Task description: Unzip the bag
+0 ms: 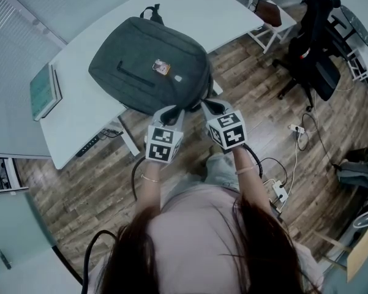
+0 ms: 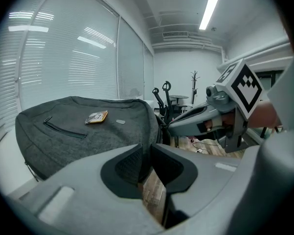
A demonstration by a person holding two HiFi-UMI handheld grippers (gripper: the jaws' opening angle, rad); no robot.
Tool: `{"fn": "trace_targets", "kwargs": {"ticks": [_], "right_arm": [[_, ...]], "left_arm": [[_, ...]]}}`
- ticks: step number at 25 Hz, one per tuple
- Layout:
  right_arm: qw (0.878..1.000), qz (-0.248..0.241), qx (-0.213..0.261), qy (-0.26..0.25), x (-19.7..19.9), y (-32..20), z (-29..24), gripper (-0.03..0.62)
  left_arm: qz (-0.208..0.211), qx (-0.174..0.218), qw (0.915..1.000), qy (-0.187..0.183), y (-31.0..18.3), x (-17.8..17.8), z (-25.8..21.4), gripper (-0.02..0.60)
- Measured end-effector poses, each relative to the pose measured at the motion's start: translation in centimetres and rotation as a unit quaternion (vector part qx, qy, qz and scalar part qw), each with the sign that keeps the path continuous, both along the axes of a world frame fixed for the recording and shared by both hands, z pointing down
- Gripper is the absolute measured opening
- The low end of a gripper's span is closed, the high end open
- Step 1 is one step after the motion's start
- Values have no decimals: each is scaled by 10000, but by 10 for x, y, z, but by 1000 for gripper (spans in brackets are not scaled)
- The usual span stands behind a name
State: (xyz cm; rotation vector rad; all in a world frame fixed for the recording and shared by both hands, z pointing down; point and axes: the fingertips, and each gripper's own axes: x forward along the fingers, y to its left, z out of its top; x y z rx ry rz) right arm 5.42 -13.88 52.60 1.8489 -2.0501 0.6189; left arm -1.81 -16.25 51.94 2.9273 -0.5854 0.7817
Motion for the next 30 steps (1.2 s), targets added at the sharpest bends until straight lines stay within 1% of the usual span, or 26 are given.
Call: {"fn": "trace_targets", "kwargs": {"ticks": [5, 15, 20, 30], "right_arm": [[9999, -83, -28, 63, 13, -5, -1, 9], [9995, -299, 18, 25, 40, -18, -2, 11], [9992, -398, 57, 16, 52, -24, -4, 11], [9979, -635, 155, 5, 69, -35, -7, 11]], "left_arm": [[-72, -217, 9997, -122, 2, -1, 4, 64], [-86, -271, 9994, -209, 1, 2, 7, 63], [-141, -365, 9989, -255, 0, 3, 9, 63], [-320, -363, 9986, -223, -1, 3, 10, 61]]}}
